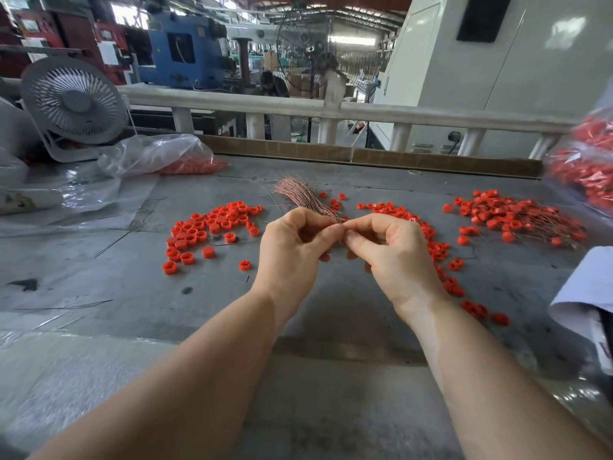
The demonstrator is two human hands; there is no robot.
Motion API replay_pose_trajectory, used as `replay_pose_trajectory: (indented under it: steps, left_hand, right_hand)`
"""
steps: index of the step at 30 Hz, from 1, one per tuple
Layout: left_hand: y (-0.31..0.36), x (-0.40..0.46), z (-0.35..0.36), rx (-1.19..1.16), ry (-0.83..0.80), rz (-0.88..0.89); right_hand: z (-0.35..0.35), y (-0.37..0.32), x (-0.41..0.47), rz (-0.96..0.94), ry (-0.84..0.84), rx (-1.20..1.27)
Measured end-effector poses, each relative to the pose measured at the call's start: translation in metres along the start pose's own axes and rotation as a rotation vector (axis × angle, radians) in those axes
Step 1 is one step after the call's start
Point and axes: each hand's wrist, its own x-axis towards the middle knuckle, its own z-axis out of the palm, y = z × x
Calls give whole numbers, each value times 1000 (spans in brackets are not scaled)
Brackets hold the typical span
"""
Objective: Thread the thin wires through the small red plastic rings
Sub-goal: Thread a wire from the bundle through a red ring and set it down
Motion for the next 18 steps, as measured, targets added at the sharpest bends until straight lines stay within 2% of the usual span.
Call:
replay_pose_trajectory:
  steps: [10, 18]
  left_hand:
    - [4, 1, 1, -397, -64, -208]
    - [6, 1, 0, -500, -82, -261]
  right_hand:
    - [-2, 8, 4, -83, 92, 18]
    - [-2, 7, 4, -84, 97, 35]
